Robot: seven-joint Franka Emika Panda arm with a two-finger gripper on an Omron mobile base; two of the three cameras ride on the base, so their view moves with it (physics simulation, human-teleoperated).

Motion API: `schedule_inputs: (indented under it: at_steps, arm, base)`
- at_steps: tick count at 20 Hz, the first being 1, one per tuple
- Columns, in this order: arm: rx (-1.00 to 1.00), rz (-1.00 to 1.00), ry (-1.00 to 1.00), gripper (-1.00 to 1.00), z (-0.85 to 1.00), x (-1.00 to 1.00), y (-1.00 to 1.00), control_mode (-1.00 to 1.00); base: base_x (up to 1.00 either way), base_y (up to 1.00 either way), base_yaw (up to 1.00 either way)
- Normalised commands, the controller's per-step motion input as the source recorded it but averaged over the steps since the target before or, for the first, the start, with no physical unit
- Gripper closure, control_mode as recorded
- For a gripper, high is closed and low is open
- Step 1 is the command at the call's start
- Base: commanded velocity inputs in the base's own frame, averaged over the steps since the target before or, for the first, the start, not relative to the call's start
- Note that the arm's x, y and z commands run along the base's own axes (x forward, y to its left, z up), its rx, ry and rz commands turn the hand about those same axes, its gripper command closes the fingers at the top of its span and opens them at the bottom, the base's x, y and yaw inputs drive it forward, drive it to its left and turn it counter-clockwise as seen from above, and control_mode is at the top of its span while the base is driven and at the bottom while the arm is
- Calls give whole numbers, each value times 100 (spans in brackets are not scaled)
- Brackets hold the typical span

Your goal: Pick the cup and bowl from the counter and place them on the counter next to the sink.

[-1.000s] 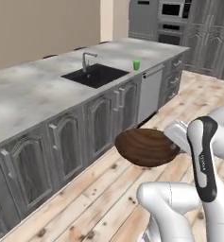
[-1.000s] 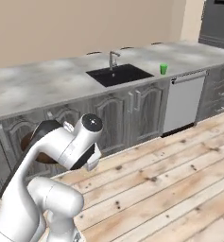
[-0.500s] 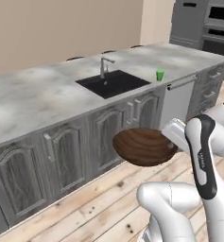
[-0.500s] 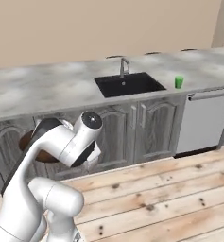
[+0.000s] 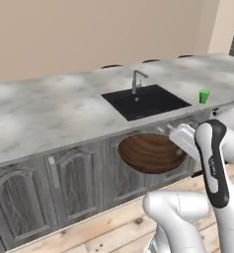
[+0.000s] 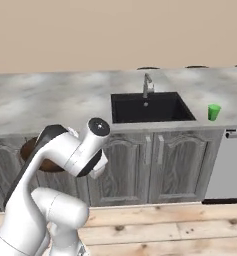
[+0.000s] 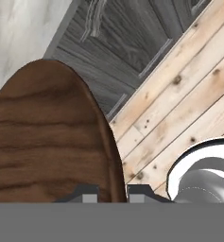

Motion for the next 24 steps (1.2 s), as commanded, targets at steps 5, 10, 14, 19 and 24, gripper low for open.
schedule_inputs:
  at_steps: [5, 10, 14, 19, 24]
  arm:
    - [0, 0, 0, 100, 0, 0, 0, 100]
    - [0, 0, 0, 100, 0, 0, 0, 100]
    - [0, 0, 0, 100, 0, 0, 0, 100]
    - [0, 0, 0, 100, 0, 0, 0, 100]
    - [0, 0, 0, 100, 0, 0, 0, 100]
  base:
    - [100, -26, 23]
    - [100, -37, 8]
    - [96, -42, 12]
    - [71, -14, 12]
    - [21, 0, 11]
